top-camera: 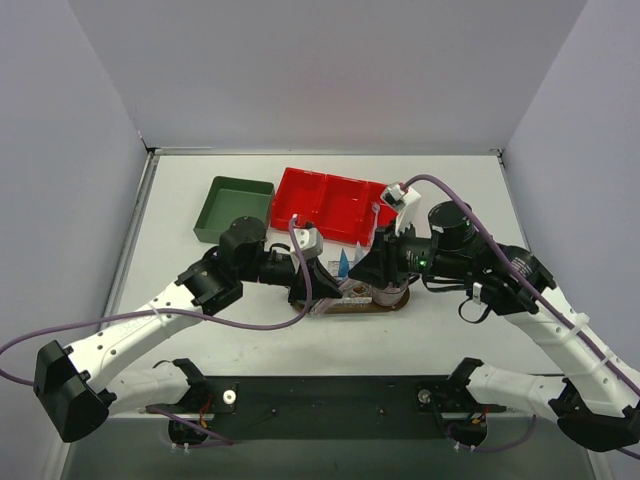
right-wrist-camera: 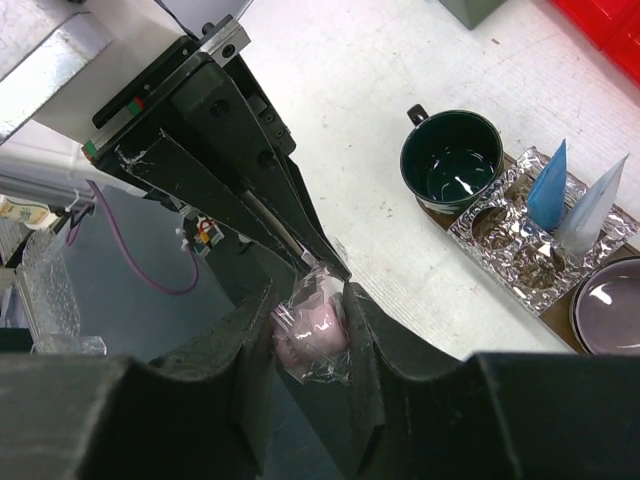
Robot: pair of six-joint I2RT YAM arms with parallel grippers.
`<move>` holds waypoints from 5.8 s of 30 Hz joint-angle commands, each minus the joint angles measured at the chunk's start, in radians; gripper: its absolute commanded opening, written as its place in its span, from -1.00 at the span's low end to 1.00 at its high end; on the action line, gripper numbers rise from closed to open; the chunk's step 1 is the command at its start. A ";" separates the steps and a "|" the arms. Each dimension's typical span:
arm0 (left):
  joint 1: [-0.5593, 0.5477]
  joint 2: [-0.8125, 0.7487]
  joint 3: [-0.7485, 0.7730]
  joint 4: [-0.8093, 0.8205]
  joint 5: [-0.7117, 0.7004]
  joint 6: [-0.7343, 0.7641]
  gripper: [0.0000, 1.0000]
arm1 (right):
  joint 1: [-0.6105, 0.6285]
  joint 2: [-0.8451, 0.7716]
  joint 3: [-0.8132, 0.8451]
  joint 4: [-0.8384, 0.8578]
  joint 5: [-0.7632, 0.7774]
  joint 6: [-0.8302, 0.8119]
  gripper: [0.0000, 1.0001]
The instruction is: Prepare toiletry sets of a toothbrush and toothpaste on the tray
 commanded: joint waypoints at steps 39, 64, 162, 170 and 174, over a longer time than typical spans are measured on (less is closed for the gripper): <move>0.254 -0.056 -0.038 0.061 -0.395 -0.094 0.66 | 0.361 -0.227 -0.329 0.096 0.869 -0.086 -1.00; 0.257 -0.052 -0.035 0.056 -0.419 -0.091 0.66 | 0.363 -0.221 -0.436 0.202 0.863 -0.039 -1.00; 0.257 -0.038 -0.032 0.056 -0.399 -0.078 0.68 | 0.394 -0.265 -0.614 0.390 1.001 -0.002 0.42; 0.259 -0.043 -0.026 0.007 -0.462 -0.077 0.68 | 0.378 -0.258 -0.538 0.372 1.001 -0.026 0.35; 0.268 -0.056 -0.029 0.007 -0.481 -0.071 0.68 | 0.296 -0.230 -0.475 0.372 0.926 -0.051 0.17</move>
